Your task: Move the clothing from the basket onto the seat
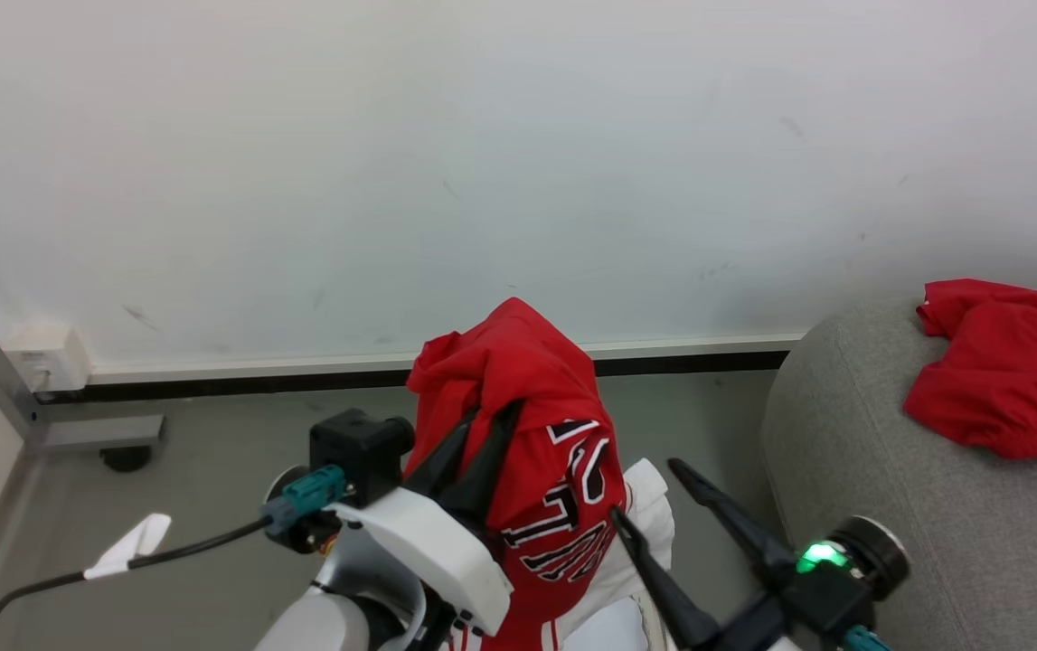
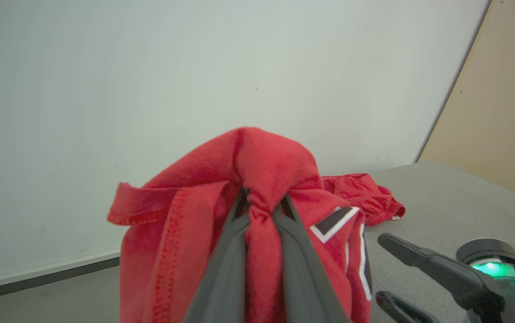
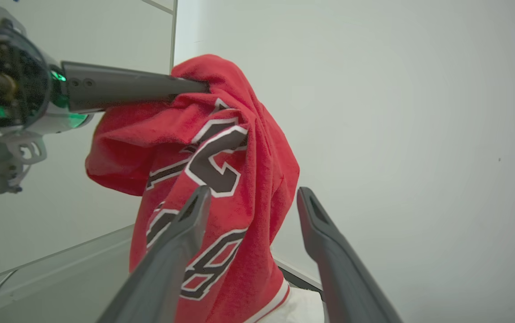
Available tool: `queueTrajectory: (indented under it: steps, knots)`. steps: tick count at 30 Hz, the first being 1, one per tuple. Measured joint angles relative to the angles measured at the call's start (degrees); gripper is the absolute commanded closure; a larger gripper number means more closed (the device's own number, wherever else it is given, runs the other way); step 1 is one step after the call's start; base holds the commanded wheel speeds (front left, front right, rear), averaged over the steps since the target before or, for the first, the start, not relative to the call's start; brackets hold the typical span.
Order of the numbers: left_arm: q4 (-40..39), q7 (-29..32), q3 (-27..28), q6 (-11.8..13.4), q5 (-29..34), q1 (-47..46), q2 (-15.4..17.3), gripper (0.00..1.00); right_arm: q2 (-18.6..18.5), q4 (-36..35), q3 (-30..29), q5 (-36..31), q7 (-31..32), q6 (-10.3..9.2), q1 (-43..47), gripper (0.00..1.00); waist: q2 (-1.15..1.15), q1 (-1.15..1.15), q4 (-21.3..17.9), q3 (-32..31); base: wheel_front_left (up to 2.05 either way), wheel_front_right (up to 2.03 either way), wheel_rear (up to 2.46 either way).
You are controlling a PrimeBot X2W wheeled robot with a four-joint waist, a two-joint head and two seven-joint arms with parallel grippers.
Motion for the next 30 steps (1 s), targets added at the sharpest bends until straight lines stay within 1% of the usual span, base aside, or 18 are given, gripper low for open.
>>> queueTrajectory:
  steps: [4, 10, 16, 20, 21, 22, 23, 24, 28, 29, 30]
  knots:
    - [0.0, 0.3, -0.8, 0.0, 0.0, -0.2, -0.3, 1.0, 3.0, 4.6, 2.4, 0.2, -0.2, 0.0, -3.4, 0.0, 0.0, 0.0, 0.1, -0.1, 0.0, 0.0, 0.0]
    - [-0.7, 1.0, -2.6, -0.4, 0.2, -0.3, -0.7, 1.0, 6.0, 12.9, 2.7, -1.1, -0.7, 0.0, -7.5, 0.0, 0.0, 0.0, 0.6, -0.1, 0.0, 0.0, 0.0]
    - [-2.1, 2.8, -5.4, -1.7, -0.1, -0.4, -1.8, 1.0, 6.5, 19.3, 3.7, -0.6, -1.0, 0.0, -12.1, 0.0, 0.0, 0.0, 1.6, 0.1, 0.0, 0.0, 0.0]
    - [-2.3, 3.4, -6.5, -1.9, -0.7, -0.5, -2.4, 1.0, 6.6, 20.3, 5.8, 1.9, -1.0, 0.0, -14.8, 0.0, 0.0, 0.0, 2.5, 0.2, 0.0, 0.0, 0.0]
    - [-2.2, 3.4, -6.7, -1.9, -0.9, -0.5, -2.4, 1.0, 6.6, 20.4, 6.3, 2.7, -1.0, 0.0, -15.1, 0.23, 0.0, 0.0, 2.7, 0.2, 0.0, 0.0, 0.0]
    - [-2.1, 3.4, -6.8, -1.9, -0.9, -0.5, -2.5, 1.0, 6.7, 20.4, 6.6, 3.4, -1.0, 0.0, -15.2, 0.62, 0.0, 0.0, 2.9, 0.2, 0.0, 0.0, 0.0]
    - [-2.0, 3.4, -6.8, -1.9, -0.9, -0.5, -2.5, 1.0, 6.6, 20.4, 7.1, 3.8, -1.0, 0.0, -15.4, 0.98, 0.0, 0.0, 3.1, 0.2, 0.0, 0.0, 0.0]
    - [-1.8, 3.4, -6.8, -1.9, -1.0, -0.5, -2.5, 1.0, 6.7, 20.4, 7.6, 4.2, -1.0, 0.0, -15.4, 1.0, 0.0, 0.0, 3.3, 0.2, 0.0, 0.0, 0.0]
    - [-1.2, 3.0, -6.3, -1.6, -1.2, -0.5, -2.4, 1.0, 6.7, 20.3, 7.6, 5.8, -1.0, 0.0, -15.5, 1.0, 0.0, 0.0, 3.8, 0.3, 0.0, 0.0, 0.0]
    - [-1.1, 3.0, -6.1, -1.4, -1.2, -0.4, -2.3, 0.91, 6.7, 20.2, 7.4, 6.2, -1.0, 0.0, -15.5, 1.0, 0.0, 0.0, 3.9, 0.3, 0.0, 0.0, 0.0]
    - [-1.0, 2.8, -6.0, -1.2, -1.2, -0.4, -2.3, 0.77, 6.7, 20.1, 7.1, 6.6, -1.0, 0.0, -15.4, 1.0, 0.0, 0.0, 3.9, 0.4, 0.0, 0.0, 0.0]
